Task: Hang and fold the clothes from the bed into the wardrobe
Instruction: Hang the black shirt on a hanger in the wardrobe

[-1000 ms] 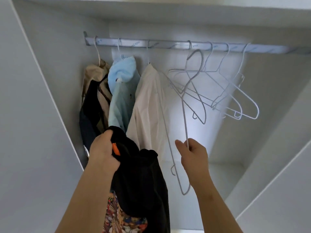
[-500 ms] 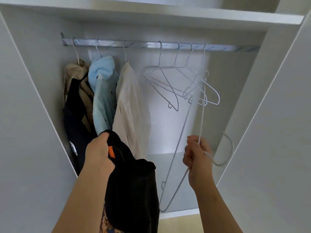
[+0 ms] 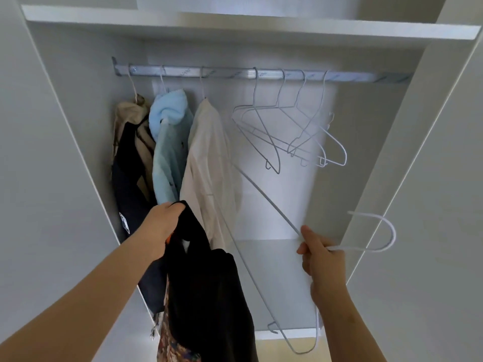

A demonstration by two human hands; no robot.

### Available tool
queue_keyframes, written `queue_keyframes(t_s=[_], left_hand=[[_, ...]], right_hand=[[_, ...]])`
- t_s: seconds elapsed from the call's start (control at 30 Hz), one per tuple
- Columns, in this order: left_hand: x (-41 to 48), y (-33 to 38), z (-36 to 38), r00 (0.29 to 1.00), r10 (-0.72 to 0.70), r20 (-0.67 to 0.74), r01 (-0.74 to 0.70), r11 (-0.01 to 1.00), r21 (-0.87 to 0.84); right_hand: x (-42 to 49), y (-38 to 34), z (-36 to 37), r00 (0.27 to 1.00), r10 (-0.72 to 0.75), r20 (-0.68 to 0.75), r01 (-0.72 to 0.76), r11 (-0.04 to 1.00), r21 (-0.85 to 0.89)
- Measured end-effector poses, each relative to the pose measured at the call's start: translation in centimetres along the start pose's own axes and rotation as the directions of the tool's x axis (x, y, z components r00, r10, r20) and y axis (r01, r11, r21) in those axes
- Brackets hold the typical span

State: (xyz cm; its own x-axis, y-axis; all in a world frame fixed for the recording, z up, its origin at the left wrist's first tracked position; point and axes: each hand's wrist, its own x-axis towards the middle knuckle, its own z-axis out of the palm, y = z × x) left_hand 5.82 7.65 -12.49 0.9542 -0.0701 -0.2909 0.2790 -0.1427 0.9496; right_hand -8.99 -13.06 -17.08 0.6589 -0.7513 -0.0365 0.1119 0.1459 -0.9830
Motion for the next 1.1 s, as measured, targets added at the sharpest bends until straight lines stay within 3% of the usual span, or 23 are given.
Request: queue_keyframes(t_s=[0.07, 0.27, 0.5, 0.63, 0.8, 0.97, 1.1], left_hand=[[0.1, 0.3, -0.6, 1.0, -0.004, -0.007, 0.005, 0.999, 0.052], [-0.3, 1.0, -1.6, 0.998, -0.025, 0.06, 0.019, 0.995, 0.097], [-0.6, 0.9, -2.1, 0.978, 0.209, -0.008, -0.205, 0.965, 0.163], [-0.9, 0.1, -0.7, 0.918, 0.395, -0.004, -0.361, 0.844, 0.397], [-1.1, 0.2, 0.1, 0.809, 0.557, 0.188, -0.548, 0.6, 0.583], [-1.0, 1.0, -0.9, 0.757, 0.638, 0.14, -0.476, 0.393, 0.786], [-1.6, 1.0, -0.2, 0.776, 0.581, 0.248, -0.485, 0.297, 0.822]], right_hand=[[0.1, -0.1, -0.5, 0.999, 0.026, 0.044, -0.025, 1.0, -0.016], [0.2, -0.4, -1.7, 0.997, 0.016, 0.08, 0.007, 0.96, -0.281], [-0.2, -1.2, -1.4, 0.989, -0.062, 0.137, 0.115, 0.895, -0.43], [-0.9, -1.2, 0.2, 0.962, 0.006, 0.273, 0.116, 0.896, -0.429], [-0.6, -2.3, 0.3, 0.912, 0.074, 0.403, 0.155, 0.848, -0.507], [0.5, -3.6, -1.7, 0.903, 0.145, 0.403, 0.05, 0.899, -0.435], [0.0, -3.5, -0.3, 0.877, 0.174, 0.447, 0.068, 0.878, -0.474]])
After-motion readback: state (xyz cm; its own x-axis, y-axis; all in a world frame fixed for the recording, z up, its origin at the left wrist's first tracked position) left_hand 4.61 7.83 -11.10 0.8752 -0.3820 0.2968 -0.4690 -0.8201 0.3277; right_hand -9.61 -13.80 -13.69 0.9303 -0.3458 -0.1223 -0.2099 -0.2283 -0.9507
